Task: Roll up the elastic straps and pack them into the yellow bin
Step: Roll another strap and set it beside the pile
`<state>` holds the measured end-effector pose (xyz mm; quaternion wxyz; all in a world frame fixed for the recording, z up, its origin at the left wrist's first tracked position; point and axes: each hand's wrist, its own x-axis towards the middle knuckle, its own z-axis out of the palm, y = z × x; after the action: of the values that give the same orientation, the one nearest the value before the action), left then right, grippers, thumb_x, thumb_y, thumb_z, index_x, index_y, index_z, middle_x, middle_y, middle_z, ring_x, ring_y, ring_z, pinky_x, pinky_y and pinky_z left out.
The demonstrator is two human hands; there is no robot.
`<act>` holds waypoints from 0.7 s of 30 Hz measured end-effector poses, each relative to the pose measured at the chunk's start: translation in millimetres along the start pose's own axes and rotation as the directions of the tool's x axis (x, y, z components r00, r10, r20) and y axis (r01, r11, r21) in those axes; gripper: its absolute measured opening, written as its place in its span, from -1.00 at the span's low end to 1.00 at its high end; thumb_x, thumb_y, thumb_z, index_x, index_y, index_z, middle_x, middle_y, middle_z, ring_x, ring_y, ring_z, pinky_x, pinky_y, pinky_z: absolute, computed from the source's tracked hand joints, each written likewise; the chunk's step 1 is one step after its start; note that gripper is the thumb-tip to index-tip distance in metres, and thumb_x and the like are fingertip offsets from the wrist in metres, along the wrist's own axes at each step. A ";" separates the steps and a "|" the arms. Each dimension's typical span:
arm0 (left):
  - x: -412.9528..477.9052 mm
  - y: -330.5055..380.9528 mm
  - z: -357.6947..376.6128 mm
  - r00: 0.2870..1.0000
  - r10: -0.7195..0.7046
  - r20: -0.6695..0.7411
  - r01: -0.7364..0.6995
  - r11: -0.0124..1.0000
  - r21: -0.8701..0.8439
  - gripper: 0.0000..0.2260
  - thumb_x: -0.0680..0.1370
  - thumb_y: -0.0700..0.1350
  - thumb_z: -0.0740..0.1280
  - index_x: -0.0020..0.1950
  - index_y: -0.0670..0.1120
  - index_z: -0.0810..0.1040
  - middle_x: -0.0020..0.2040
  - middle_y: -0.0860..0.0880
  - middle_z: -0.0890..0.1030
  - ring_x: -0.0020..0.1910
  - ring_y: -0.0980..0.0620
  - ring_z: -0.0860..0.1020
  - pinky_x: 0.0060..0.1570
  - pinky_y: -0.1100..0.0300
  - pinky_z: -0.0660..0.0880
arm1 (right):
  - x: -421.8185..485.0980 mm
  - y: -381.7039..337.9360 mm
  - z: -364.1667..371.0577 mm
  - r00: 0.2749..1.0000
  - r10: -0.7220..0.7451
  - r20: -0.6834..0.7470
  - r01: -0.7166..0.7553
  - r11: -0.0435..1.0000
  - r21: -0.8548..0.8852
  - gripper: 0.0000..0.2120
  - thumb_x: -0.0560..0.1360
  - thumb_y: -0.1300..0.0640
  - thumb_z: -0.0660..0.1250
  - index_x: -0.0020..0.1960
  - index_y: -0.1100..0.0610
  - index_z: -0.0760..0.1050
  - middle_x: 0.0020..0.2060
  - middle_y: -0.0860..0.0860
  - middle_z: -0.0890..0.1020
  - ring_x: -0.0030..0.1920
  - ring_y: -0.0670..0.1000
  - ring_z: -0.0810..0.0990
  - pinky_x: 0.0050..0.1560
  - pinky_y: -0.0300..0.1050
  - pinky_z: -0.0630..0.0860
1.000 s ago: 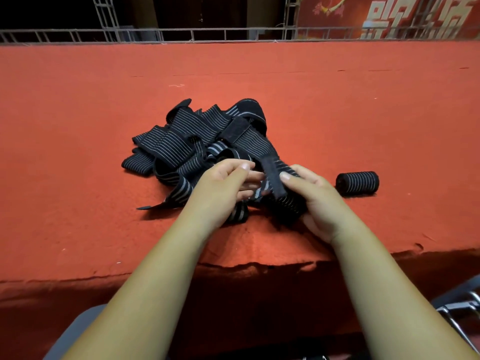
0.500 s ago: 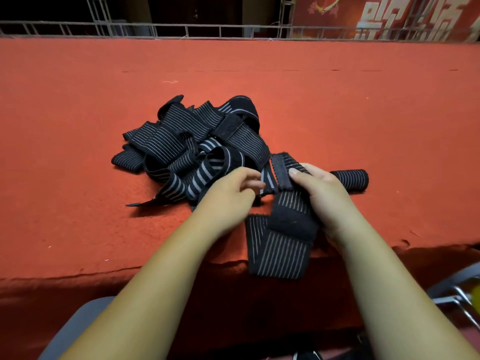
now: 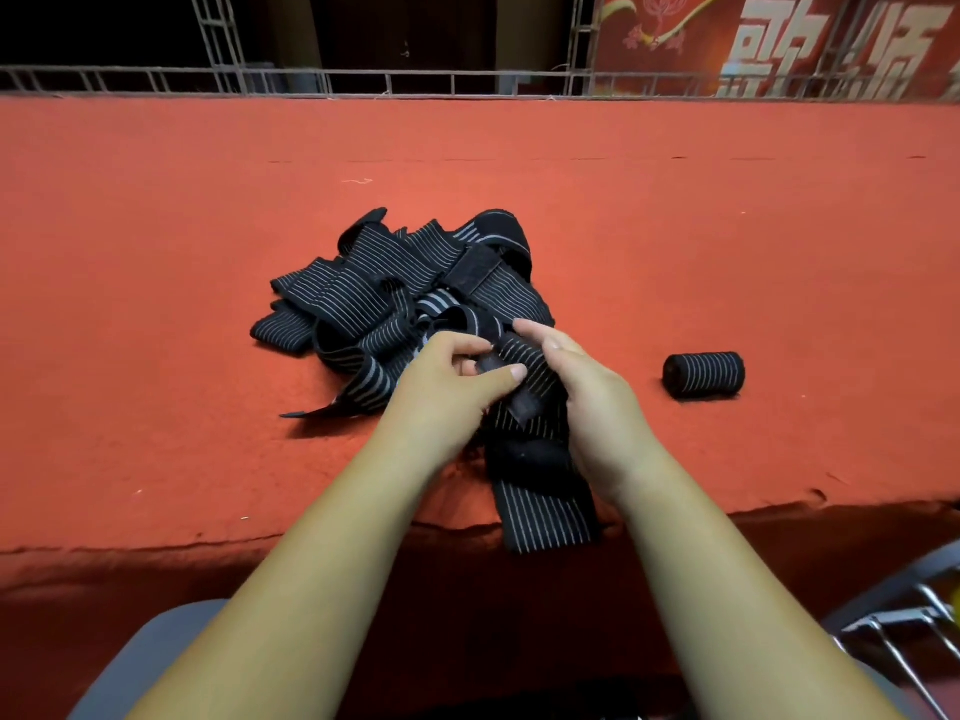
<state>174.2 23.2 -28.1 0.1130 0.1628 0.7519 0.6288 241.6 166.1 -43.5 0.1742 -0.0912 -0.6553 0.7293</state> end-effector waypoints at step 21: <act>-4.9 -4.8 -83.1 0.995 0.046 0.089 -0.054 0.994 0.092 -0.82 0.54 -0.24 0.59 0.08 -0.10 0.69 -0.06 -0.11 0.79 -0.12 0.00 0.72 -0.02 0.05 0.61 | -13.7 -2.5 43.6 0.879 0.314 0.359 -0.202 0.927 -0.316 -0.68 0.68 -0.05 0.43 0.19 0.22 0.67 0.01 0.18 0.78 -0.09 0.10 0.70 -0.04 0.00 0.58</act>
<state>147.1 -54.9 -17.7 0.1220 0.2140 0.7707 0.5877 238.8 120.9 -36.9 -0.0784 -0.0491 -0.7515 0.6532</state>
